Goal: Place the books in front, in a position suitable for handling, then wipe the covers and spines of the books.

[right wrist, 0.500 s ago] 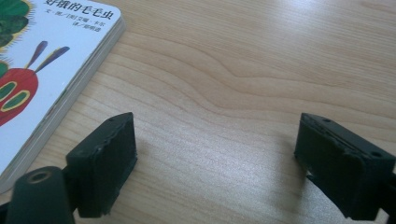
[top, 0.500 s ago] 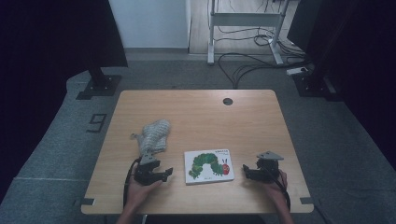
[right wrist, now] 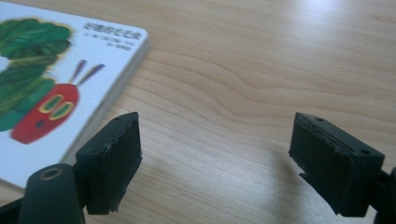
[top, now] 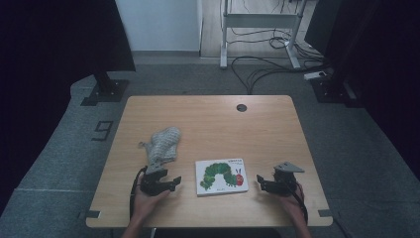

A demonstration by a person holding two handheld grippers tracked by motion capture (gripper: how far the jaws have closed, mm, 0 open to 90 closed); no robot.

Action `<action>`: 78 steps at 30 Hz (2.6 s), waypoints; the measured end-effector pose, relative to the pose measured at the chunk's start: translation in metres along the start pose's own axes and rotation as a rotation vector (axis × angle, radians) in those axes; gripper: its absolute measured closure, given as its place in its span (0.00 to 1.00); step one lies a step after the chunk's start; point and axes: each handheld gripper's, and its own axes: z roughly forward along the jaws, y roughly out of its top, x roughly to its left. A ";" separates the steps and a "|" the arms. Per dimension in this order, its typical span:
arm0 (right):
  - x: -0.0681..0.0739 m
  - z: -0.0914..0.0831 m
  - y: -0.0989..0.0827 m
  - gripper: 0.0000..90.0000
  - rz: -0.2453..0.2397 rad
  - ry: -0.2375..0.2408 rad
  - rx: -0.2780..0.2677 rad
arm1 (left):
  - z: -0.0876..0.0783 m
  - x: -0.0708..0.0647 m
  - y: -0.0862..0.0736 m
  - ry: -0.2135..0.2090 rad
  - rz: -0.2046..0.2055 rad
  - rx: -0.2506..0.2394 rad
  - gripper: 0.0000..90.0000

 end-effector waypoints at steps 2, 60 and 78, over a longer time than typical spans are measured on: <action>0.003 0.000 0.001 0.19 -0.007 0.014 -0.004 | -0.002 0.001 0.000 0.004 -0.003 -0.009 0.34; 0.061 0.011 0.000 0.26 -0.116 0.221 0.016 | -0.006 0.037 0.075 0.189 0.023 -0.068 0.34; 0.071 0.012 -0.002 0.25 -0.178 0.236 0.052 | 0.056 0.080 0.073 0.266 -0.059 0.091 0.51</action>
